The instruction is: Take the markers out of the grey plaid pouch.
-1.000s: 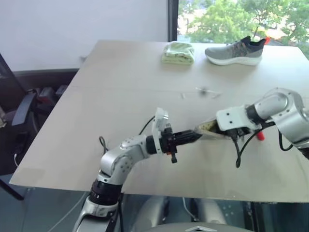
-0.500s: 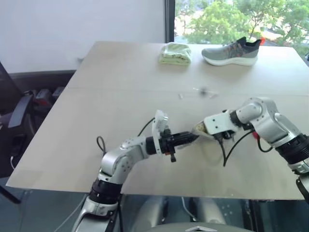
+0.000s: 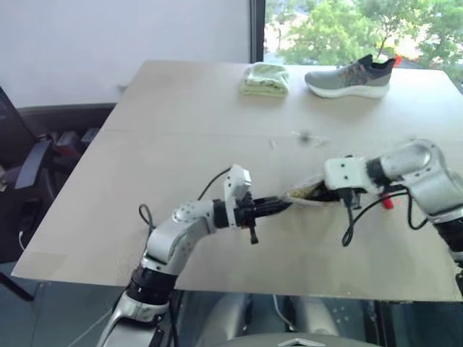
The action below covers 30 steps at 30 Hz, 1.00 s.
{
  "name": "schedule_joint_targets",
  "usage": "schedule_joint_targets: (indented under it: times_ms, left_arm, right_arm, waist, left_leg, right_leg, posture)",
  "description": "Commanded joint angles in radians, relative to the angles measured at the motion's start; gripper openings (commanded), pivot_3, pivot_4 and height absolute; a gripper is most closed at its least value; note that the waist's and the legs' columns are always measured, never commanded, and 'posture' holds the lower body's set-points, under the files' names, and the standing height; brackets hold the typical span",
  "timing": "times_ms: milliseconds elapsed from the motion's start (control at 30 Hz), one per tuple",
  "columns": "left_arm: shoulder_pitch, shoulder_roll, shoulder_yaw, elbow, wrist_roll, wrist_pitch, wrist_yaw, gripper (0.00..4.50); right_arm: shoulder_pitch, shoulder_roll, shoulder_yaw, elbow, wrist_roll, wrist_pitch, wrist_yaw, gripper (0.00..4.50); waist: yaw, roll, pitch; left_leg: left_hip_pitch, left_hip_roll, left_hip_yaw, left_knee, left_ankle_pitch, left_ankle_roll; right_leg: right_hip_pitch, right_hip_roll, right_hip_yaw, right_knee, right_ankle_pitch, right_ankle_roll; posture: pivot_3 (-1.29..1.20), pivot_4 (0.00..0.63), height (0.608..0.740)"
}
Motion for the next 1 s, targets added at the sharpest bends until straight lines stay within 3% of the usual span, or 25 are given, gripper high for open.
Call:
schedule_joint_targets:
  times_ms: [33,400,1000]
  left_arm:
    - [-0.006,0.014,0.001,-0.028,-0.001,-0.022,-0.032,0.0]
    - [-0.01,0.005,-0.007,0.016,0.003,-0.03,-0.057,0.0]
    - [-0.037,-0.025,0.039,0.106,0.063,-0.104,0.003,0.0]
  right_arm:
    - [0.017,0.006,-0.099,-0.106,0.151,0.071,0.012,0.71]
    - [0.03,-0.007,-0.012,-0.111,0.072,0.052,-0.053,0.71]
    - [0.025,-0.157,-0.154,-0.167,0.263,0.059,0.06,0.71]
  waist:
    - [-0.001,0.0,0.0]
    - [-0.001,0.0,0.0]
    - [0.0,0.0,0.001]
  left_leg:
    - [0.0,0.0,0.0,0.0,0.0,0.0]
    - [0.0,0.0,0.0,0.0,0.0,0.0]
    - [0.0,0.0,0.0,0.0,0.0,0.0]
  right_leg:
    - [0.0,0.0,0.0,0.0,0.0,0.0]
    - [0.0,0.0,0.0,0.0,0.0,0.0]
    - [0.0,0.0,0.0,0.0,0.0,0.0]
  posture:
    - [0.0,0.15,0.74]
    - [0.0,0.15,0.74]
    - [0.0,0.15,0.74]
